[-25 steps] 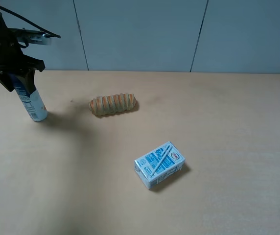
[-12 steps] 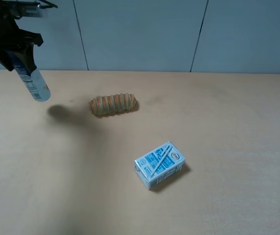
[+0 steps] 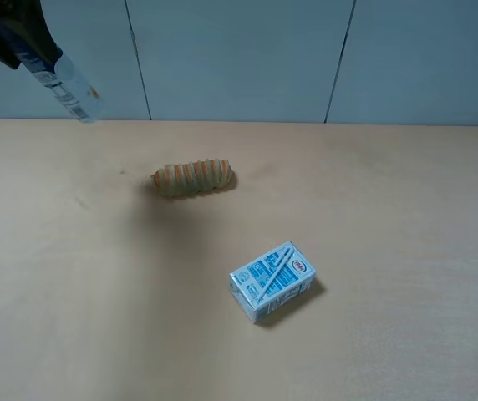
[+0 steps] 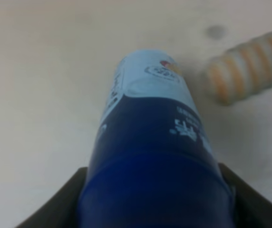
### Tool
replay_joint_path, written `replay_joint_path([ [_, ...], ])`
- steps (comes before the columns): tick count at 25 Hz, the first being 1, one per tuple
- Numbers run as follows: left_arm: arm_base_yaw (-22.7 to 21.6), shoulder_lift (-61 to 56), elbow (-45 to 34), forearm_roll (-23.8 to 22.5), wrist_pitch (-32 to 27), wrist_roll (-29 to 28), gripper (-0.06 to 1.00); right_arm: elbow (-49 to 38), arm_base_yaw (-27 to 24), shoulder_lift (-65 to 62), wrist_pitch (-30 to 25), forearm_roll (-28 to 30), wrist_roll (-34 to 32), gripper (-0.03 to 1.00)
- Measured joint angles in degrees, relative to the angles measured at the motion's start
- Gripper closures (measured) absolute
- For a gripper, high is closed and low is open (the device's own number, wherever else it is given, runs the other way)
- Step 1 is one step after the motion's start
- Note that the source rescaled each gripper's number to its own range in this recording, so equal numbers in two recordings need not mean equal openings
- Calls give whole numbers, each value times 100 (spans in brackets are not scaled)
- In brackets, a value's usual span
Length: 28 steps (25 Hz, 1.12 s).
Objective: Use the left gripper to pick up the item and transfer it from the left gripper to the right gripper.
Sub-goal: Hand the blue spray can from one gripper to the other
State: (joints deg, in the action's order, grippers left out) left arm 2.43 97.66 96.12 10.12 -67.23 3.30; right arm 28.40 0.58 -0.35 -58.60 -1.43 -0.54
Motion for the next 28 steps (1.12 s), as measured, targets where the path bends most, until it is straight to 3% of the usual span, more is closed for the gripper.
replay_joint_path([
  [8, 61, -168, -89, 1083, 0, 326, 94, 0, 0, 0, 0, 0, 0, -3],
  [18, 940, -168, -671, 1399, 17, 613, 94, 0, 0, 0, 0, 0, 0, -3],
  [28, 1144, -168, -1571, 3272, 376, 1611, 94, 0, 0, 0, 0, 0, 0, -3],
])
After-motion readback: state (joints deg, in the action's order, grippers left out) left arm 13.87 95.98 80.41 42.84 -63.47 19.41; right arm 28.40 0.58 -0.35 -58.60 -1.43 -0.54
